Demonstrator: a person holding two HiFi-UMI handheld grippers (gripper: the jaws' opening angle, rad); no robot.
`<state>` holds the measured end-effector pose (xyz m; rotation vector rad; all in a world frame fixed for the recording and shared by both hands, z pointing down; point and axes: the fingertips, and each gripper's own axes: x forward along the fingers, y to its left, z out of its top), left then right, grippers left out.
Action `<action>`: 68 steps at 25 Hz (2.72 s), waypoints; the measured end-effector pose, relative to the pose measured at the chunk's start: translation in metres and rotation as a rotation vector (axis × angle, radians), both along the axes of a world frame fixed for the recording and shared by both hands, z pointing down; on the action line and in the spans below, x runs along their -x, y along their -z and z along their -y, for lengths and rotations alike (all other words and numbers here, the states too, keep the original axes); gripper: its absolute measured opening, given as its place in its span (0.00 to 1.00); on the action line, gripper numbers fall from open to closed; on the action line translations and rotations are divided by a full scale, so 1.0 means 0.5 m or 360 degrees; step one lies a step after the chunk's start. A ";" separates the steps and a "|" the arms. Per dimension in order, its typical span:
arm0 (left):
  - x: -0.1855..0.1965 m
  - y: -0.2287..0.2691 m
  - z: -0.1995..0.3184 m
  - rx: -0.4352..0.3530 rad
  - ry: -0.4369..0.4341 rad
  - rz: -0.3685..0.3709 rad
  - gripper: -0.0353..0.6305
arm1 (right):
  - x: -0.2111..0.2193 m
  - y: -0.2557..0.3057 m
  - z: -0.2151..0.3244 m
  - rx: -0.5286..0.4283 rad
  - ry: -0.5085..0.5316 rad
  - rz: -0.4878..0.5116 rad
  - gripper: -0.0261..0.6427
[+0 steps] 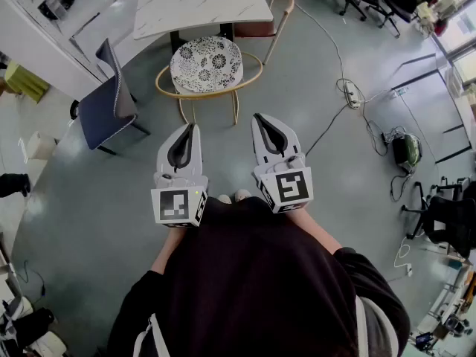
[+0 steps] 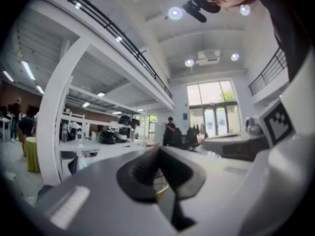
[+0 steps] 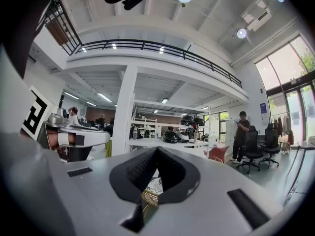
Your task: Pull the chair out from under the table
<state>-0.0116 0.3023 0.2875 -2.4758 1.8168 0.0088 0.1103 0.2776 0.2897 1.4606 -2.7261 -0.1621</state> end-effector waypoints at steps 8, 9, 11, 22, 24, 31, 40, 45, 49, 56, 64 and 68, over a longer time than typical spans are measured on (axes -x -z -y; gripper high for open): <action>0.009 -0.019 0.020 0.0012 -0.0037 -0.0014 0.06 | 0.012 -0.018 0.024 0.0032 0.0006 0.0060 0.07; 0.013 -0.022 0.027 0.0016 -0.0041 -0.0015 0.06 | 0.014 -0.019 0.033 0.0034 0.0006 0.0060 0.07; 0.019 -0.027 0.044 0.0017 -0.0044 -0.0020 0.06 | 0.017 -0.022 0.054 0.0037 0.0009 0.0054 0.07; 0.051 -0.062 0.256 0.0023 -0.0034 -0.0016 0.06 | 0.050 -0.064 0.276 0.0042 0.0138 -0.0078 0.07; 0.061 -0.069 0.307 0.0021 -0.0030 -0.0015 0.06 | 0.060 -0.078 0.326 0.0059 0.0166 -0.0102 0.07; 0.090 -0.123 0.439 0.0130 -0.0026 0.0019 0.07 | 0.085 -0.149 0.461 0.0218 0.0259 -0.0214 0.08; 0.099 -0.252 0.537 0.0421 -0.0150 0.0117 0.22 | 0.101 -0.292 0.557 0.0522 0.0499 -0.0472 0.13; 0.105 -0.333 0.560 0.0632 -0.0221 0.0175 0.24 | 0.094 -0.374 0.582 0.0736 0.0637 -0.0583 0.23; 0.108 -0.385 0.570 0.0764 -0.0261 0.0224 0.28 | 0.089 -0.436 0.585 0.0872 0.0777 -0.0705 0.25; 0.109 -0.467 0.564 0.0997 -0.0362 0.0323 0.35 | 0.077 -0.517 0.586 0.0938 0.0934 -0.0991 0.29; 0.125 -0.566 0.560 0.1210 -0.0523 0.0511 0.43 | 0.068 -0.595 0.577 0.0922 0.1053 -0.1320 0.33; 0.124 -0.615 0.543 0.1319 -0.0676 0.0658 0.47 | 0.063 -0.631 0.574 0.0852 0.1088 -0.1517 0.33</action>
